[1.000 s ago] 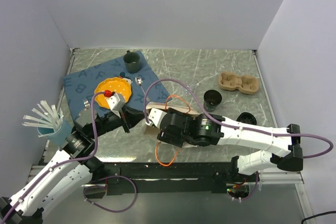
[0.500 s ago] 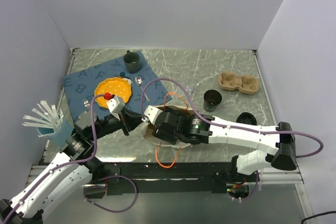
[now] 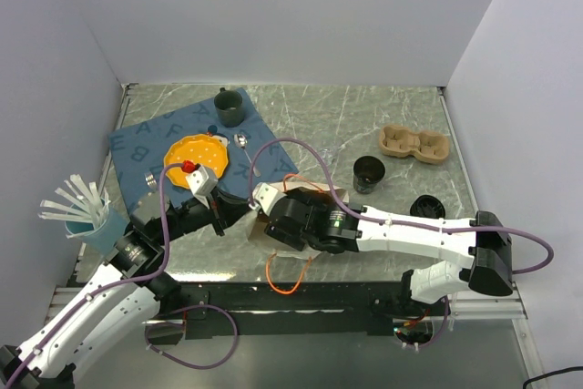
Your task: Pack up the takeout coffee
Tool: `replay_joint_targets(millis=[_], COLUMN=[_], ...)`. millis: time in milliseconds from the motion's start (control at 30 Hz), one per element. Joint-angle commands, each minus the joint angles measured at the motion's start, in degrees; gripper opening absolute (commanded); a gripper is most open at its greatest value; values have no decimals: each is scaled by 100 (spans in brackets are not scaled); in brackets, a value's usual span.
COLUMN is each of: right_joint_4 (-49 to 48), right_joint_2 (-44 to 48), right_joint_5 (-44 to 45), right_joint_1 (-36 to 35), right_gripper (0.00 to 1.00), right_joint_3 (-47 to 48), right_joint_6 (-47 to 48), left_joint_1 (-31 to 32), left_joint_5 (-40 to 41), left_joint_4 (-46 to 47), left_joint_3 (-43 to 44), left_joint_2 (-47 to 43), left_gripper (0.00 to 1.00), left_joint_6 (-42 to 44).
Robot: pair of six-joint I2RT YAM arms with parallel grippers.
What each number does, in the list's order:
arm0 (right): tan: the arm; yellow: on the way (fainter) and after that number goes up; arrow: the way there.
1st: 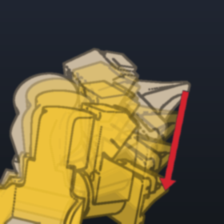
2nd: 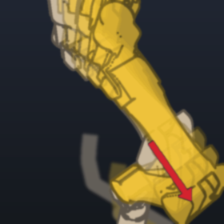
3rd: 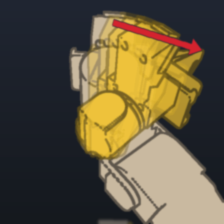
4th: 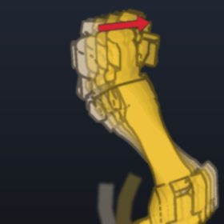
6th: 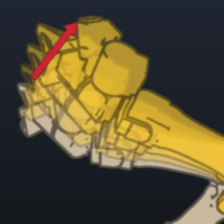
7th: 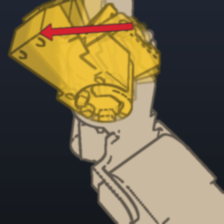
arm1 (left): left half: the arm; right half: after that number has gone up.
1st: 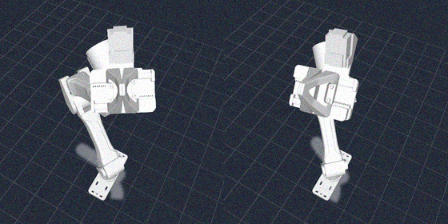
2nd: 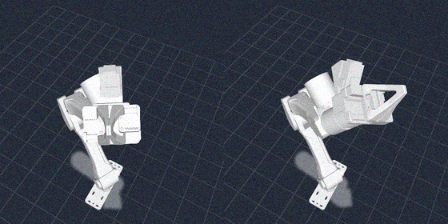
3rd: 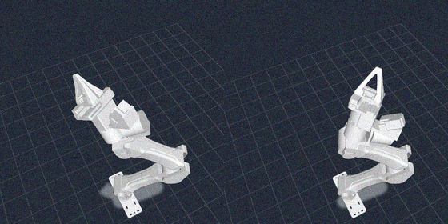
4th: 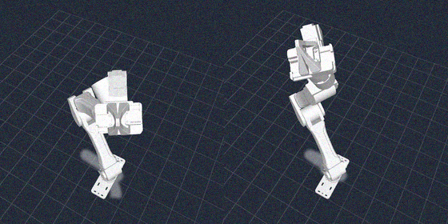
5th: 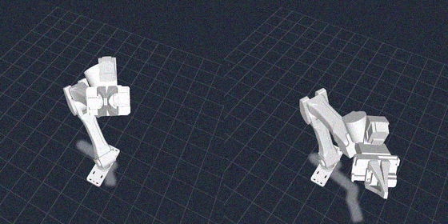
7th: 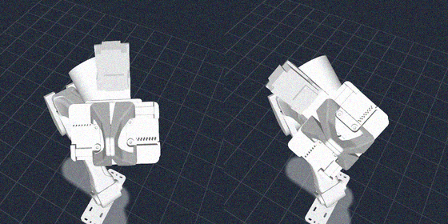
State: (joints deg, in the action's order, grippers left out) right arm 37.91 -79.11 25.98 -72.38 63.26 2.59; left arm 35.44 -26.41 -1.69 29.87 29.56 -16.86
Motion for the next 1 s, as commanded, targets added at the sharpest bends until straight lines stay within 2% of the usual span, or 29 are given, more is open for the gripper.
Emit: replay_joint_targets(millis=[0, 300, 600, 967], right_joint_4=[-56, -38, 507, 112], right_joint_2=[18, 326, 870, 783], right_joint_5=[591, 417, 241, 110], right_joint_1=[66, 110, 347, 646], right_gripper=[47, 47, 47, 47], right_joint_3=[-209, -245, -77, -349], right_joint_6=[-250, -189, 144, 505], left_joint_1=[15, 15, 15, 15], left_joint_5=[-13, 31, 49, -153], left_joint_4=[20, -24, -7, 125], left_joint_3=[133, 81, 54, -51], left_joint_2=[-64, -65, 6, -47], left_gripper=[1, 1, 1, 1], left_joint_6=[-71, -89, 104, 113])
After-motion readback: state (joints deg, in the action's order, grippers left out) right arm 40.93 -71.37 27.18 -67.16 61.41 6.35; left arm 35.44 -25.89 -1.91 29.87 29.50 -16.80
